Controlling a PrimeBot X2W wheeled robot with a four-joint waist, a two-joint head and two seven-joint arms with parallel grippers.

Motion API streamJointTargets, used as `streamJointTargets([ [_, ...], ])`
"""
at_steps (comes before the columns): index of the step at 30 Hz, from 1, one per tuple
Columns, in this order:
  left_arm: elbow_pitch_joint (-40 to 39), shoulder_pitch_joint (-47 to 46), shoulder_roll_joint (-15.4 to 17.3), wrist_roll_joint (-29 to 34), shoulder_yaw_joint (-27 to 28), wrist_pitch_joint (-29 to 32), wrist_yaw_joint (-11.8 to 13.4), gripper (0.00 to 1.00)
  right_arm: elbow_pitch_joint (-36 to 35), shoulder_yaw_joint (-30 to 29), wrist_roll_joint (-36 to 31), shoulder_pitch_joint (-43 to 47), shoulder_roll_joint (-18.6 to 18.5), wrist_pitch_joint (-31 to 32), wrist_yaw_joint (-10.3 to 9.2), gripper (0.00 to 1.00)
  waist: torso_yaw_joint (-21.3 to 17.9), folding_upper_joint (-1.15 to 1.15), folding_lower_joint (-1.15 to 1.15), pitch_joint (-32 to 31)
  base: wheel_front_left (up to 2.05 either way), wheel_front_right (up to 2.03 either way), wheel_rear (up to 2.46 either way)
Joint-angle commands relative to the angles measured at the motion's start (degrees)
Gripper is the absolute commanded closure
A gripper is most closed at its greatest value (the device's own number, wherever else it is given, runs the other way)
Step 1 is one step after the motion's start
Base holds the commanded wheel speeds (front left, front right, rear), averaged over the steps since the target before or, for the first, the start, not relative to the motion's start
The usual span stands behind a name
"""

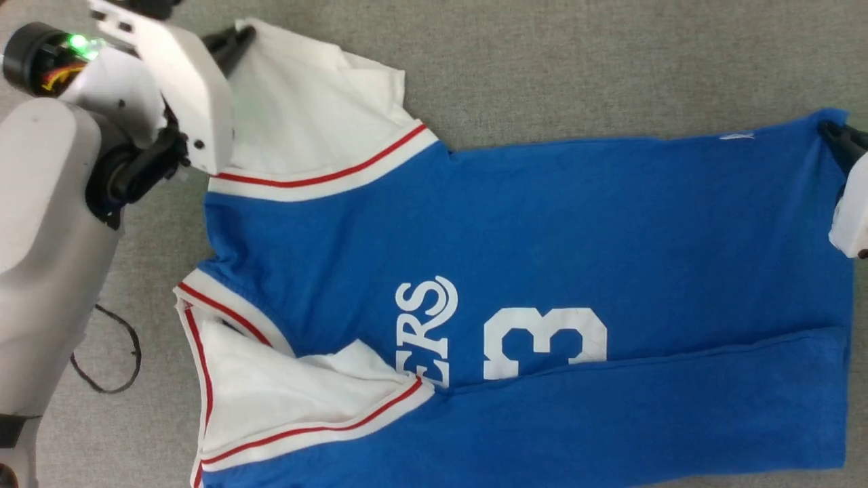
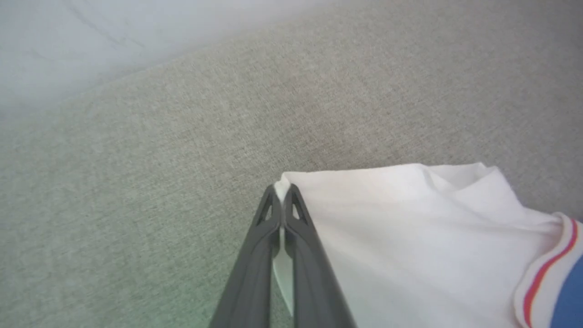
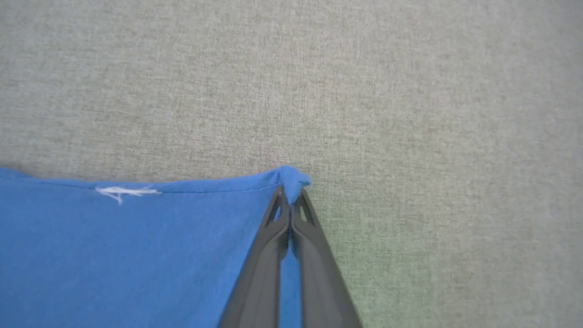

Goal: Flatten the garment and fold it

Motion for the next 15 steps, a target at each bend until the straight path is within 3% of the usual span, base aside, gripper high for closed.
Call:
streamJointTargets([
  [1,0.4,0.4,-0.1,0.7,0.8,-1.9,0.4,1.0,0.4,0.1,-0.3,-0.7,-0.3,-1.3,-0.05,1.0,0.0,0.0,-0.01,-1.3,0.0,0.0,0.0],
  [10,-4.2,5.1,1.8,0.2,2.8,-10.8,-0.3,1.0,0.9,1.0,1.8,1.4,-0.6,-7.0,-0.05,1.0,0.6,0.0,-0.01,-7.4,0.0,0.0,0.0],
  [15,-11.4,12.8,4.3,-2.0,5.0,-13.6,1.5,1.0,-0.2,1.4,4.0,5.3,-0.8,-9.8,-0.05,1.0,1.0,0.0,-0.01,-11.2,0.0,0.0,0.0],
])
